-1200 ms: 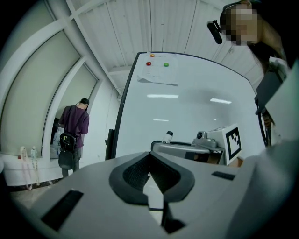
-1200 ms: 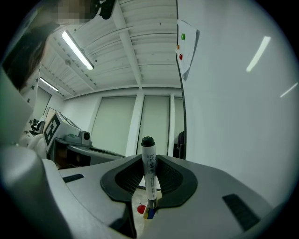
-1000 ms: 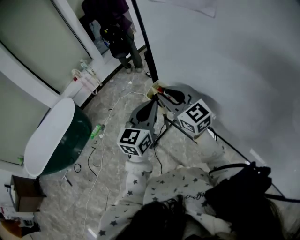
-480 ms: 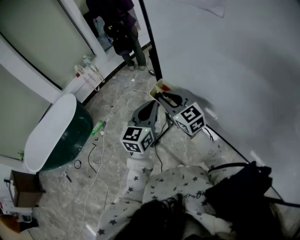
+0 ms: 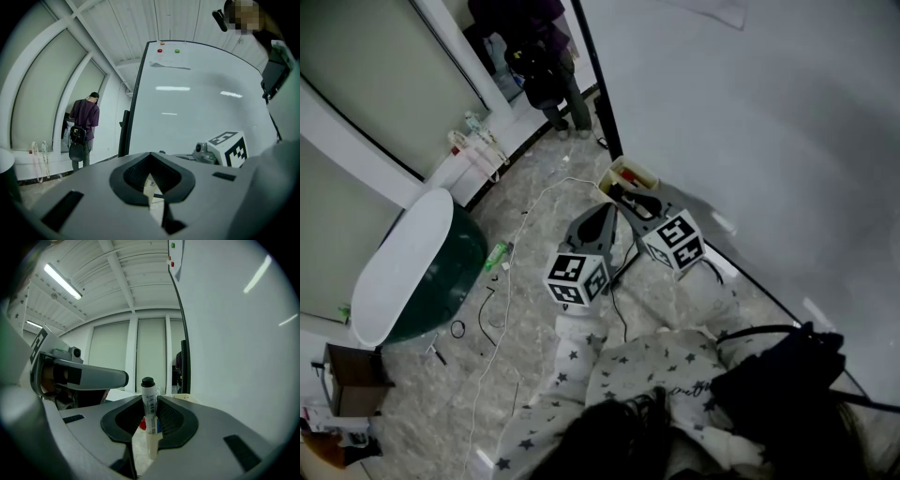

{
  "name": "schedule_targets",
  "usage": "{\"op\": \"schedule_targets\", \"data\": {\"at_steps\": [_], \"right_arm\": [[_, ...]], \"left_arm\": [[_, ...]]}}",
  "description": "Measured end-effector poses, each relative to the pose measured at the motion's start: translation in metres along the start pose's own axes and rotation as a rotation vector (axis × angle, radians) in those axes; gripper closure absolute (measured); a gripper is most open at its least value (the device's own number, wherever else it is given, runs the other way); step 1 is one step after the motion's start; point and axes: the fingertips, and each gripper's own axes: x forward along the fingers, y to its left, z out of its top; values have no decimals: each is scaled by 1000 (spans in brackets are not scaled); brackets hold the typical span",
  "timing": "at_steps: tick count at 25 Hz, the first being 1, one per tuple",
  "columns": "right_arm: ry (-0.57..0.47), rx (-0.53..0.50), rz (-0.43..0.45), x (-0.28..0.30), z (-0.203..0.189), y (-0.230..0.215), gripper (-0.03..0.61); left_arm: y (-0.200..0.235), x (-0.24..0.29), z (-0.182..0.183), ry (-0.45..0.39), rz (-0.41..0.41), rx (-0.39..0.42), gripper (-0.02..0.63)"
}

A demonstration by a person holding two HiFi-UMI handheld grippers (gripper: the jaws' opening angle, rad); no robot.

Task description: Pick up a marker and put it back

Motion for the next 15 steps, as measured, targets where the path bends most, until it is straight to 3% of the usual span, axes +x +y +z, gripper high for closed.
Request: {"op": "schedule_targets", "data": {"at_steps": [15], "right_arm": [[-23, -22, -29, 0, -11, -2, 495]], "left_arm": [[1, -3, -17, 21, 22, -22, 612]]}}
